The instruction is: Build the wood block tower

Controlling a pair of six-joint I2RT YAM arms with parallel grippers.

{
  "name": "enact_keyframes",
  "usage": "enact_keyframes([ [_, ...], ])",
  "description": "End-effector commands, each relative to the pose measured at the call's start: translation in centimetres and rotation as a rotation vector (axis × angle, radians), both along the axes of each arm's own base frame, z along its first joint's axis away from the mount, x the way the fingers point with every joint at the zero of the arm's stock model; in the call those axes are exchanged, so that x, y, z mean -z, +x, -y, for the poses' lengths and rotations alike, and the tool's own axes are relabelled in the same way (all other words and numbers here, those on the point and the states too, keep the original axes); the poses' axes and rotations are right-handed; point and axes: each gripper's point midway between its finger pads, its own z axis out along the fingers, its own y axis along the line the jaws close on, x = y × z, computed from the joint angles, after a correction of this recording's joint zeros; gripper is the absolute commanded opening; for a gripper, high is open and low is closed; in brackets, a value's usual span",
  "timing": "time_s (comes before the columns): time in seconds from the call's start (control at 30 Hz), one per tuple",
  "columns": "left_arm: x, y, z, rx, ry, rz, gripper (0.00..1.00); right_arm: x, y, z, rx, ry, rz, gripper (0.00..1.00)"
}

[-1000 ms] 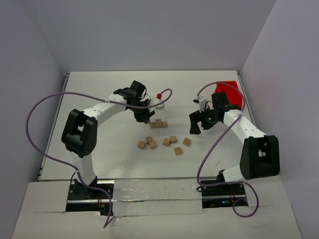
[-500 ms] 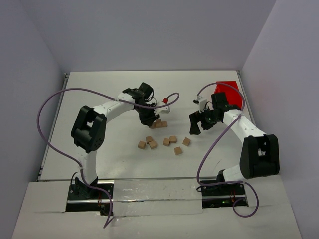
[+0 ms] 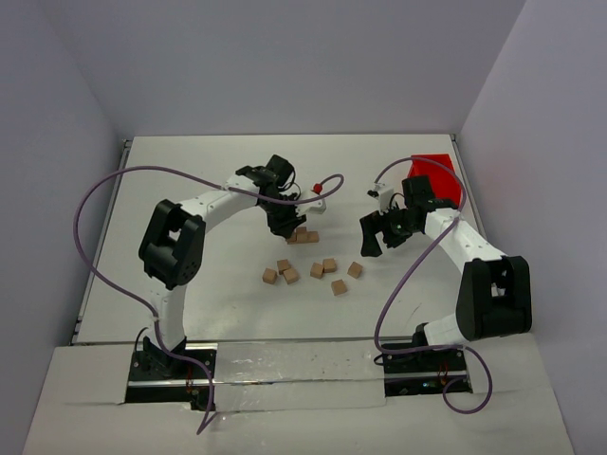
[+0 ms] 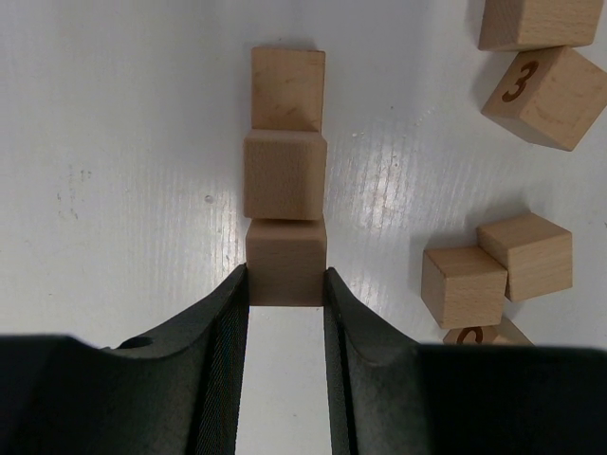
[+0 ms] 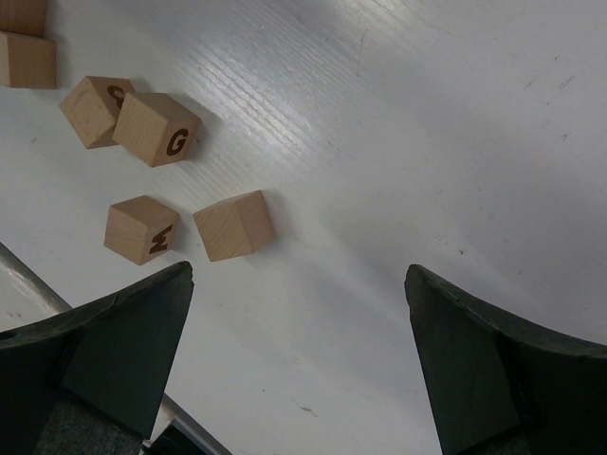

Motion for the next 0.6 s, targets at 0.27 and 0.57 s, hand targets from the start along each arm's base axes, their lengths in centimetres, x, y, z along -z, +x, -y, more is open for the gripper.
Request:
enact_keyframes([
  [0.27,-0.74,0.73,1.31,0.021,-0.030,0.024,0.31,-1.24,0.92,-0.11,-0.009,0.013,0.029,1.00],
  [0.57,-0.48,0.70,1.54,0.027,-0.028,0.023,0.33,-1.14,0.90,-0.08,-0.011,0.011,0.026,1.00],
])
